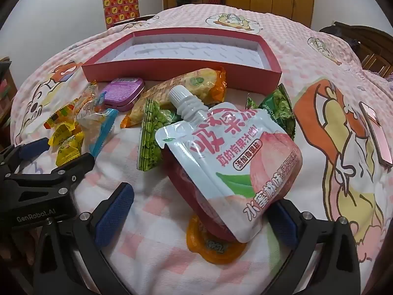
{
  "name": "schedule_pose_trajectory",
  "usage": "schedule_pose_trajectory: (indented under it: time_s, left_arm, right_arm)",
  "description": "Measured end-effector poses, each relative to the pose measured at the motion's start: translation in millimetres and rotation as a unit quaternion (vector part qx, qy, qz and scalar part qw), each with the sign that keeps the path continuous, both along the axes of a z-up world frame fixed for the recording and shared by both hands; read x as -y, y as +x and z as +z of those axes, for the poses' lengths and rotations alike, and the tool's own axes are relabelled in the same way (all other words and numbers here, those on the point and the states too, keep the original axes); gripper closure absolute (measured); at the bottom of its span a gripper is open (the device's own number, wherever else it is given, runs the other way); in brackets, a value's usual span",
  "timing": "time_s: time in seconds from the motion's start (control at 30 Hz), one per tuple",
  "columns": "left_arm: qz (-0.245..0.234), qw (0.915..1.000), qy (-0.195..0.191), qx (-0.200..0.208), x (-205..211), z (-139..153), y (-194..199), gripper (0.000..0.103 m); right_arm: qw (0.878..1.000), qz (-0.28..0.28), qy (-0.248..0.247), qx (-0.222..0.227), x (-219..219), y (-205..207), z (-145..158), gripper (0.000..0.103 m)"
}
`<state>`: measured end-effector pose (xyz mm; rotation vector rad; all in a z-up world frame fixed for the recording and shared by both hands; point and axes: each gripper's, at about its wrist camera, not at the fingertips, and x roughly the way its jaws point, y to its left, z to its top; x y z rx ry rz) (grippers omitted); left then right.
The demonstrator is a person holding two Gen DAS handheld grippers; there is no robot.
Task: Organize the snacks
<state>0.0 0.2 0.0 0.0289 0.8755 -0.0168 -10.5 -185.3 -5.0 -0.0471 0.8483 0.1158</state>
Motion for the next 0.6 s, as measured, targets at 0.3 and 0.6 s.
schedule_pose_trajectory:
  time_s: [0.3, 0.6]
  left_arm:
    - [0.0, 1.0, 0.004, 0.006, 3.1, -0.8, 0.3, 0.0]
    - [0.0, 1.0, 0.004, 0.007, 3.4, -0.7, 0.1, 0.0]
  right_arm:
    - [1.0, 0.0, 0.001, 0.001, 0.4, -2.3, -0.8, 0.0]
    - [1.0, 0.0, 0.001, 0.003, 0.5, -0.5, 0.2, 0.0]
